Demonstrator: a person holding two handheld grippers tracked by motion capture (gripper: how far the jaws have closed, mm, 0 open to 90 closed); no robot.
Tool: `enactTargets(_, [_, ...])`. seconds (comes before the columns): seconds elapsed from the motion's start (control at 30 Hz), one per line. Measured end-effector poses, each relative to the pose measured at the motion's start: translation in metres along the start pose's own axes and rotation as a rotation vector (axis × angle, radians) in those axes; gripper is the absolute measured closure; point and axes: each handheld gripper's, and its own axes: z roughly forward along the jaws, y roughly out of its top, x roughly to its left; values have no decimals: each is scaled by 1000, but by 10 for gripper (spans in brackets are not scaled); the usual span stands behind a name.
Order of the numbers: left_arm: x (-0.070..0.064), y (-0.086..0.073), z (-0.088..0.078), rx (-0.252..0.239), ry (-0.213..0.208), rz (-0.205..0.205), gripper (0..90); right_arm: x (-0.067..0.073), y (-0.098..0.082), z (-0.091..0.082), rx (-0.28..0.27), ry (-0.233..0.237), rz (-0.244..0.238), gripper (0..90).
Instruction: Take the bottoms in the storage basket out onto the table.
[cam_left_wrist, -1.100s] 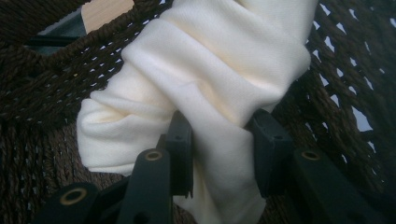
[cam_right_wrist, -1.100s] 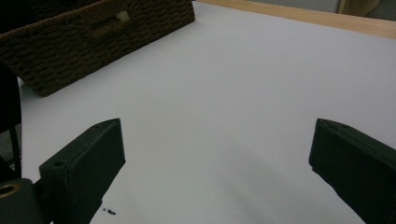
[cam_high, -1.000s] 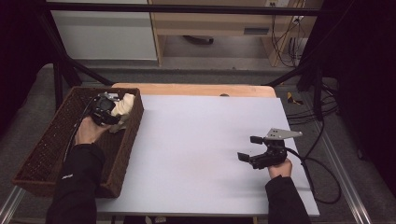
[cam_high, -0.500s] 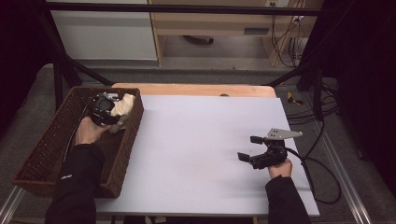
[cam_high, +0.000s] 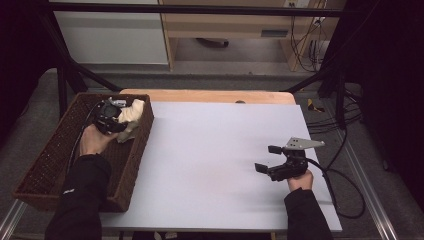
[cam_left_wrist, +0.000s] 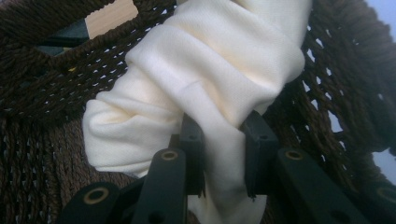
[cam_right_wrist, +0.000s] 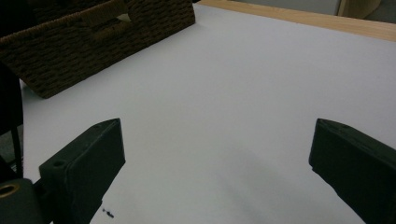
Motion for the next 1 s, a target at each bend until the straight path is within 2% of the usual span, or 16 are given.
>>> enactTargets(0.23, [-1,0,-4,-9,4,-15,731,0,0,0,0,1,2,41])
enactTargets(0.57, [3,-3,-14,-58,-10,-51,736,0,0,-1,-6,-1,-1,41])
enactTargets(1.0, [2,-6,-25,-107,-1,-50,738,-1,-1,-1,-3,1,2,40])
